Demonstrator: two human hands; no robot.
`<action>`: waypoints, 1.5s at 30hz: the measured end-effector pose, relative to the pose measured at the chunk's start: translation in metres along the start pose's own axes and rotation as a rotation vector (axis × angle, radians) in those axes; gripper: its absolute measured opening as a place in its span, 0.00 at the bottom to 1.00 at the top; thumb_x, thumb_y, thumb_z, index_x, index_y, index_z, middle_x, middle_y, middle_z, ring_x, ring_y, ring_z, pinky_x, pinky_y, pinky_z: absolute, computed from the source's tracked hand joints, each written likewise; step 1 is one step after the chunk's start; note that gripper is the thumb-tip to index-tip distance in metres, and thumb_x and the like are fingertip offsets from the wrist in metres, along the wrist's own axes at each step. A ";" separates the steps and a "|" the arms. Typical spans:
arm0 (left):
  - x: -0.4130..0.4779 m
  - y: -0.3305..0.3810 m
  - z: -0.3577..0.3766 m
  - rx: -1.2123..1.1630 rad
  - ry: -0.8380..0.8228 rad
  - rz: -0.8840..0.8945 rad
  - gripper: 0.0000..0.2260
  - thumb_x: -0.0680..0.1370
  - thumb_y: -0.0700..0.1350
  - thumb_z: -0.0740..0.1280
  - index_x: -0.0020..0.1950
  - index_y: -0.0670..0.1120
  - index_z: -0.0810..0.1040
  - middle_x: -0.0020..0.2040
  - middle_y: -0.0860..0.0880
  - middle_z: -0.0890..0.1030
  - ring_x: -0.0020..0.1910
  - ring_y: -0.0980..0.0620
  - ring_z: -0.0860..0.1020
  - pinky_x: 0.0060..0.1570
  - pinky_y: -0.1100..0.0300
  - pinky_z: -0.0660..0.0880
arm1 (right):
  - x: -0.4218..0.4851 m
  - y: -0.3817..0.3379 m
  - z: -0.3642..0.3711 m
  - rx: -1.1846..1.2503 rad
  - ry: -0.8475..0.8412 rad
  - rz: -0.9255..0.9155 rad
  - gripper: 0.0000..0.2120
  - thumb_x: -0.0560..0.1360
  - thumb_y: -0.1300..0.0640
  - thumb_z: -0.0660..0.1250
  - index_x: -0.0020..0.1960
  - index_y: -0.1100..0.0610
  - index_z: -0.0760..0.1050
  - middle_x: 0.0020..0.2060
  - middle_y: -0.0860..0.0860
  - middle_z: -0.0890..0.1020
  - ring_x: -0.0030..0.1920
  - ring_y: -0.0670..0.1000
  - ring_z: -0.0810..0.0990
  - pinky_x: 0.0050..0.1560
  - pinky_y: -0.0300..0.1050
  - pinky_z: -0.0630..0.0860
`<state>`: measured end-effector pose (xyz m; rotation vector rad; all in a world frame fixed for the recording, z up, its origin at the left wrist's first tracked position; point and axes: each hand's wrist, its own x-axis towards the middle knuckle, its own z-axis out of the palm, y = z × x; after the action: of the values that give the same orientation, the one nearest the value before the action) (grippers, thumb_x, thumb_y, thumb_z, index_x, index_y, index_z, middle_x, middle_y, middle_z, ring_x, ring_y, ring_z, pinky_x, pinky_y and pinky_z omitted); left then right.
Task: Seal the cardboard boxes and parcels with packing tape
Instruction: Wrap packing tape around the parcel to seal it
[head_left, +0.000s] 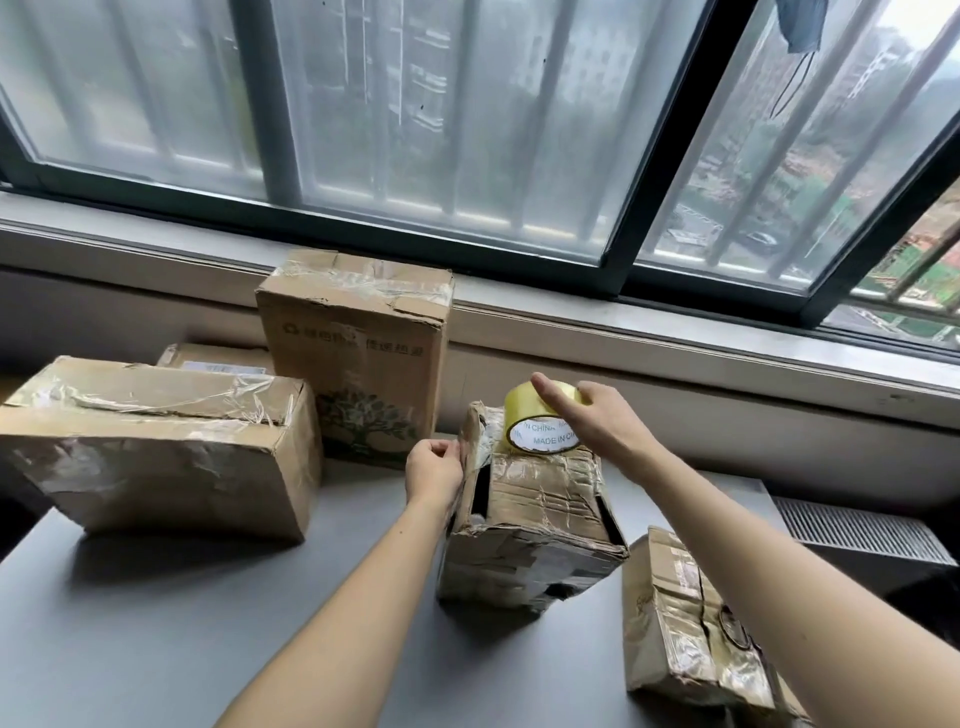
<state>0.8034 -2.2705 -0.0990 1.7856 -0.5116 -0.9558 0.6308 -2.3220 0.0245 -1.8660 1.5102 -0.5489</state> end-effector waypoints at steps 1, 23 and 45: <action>-0.001 0.001 0.001 0.016 0.006 0.006 0.07 0.81 0.46 0.66 0.49 0.42 0.79 0.48 0.46 0.81 0.48 0.46 0.78 0.49 0.55 0.74 | -0.002 0.003 0.002 0.068 -0.023 0.038 0.36 0.70 0.24 0.62 0.47 0.60 0.77 0.41 0.52 0.80 0.40 0.50 0.76 0.41 0.46 0.70; -0.055 0.071 -0.034 0.559 -0.271 0.330 0.23 0.79 0.59 0.65 0.65 0.46 0.67 0.62 0.49 0.74 0.58 0.50 0.76 0.55 0.54 0.74 | 0.006 -0.004 0.009 0.133 -0.062 0.100 0.40 0.71 0.22 0.55 0.52 0.59 0.77 0.50 0.54 0.81 0.48 0.52 0.78 0.51 0.48 0.73; -0.081 0.060 -0.006 1.230 -0.280 0.485 0.71 0.55 0.84 0.59 0.79 0.38 0.34 0.80 0.44 0.43 0.80 0.46 0.41 0.75 0.36 0.42 | -0.029 0.002 0.005 0.264 -0.073 0.034 0.30 0.76 0.29 0.58 0.38 0.57 0.74 0.32 0.52 0.75 0.34 0.50 0.72 0.39 0.47 0.69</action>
<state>0.7649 -2.2341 -0.0130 2.3510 -1.9122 -0.5263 0.6253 -2.2933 0.0222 -1.6371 1.3488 -0.6253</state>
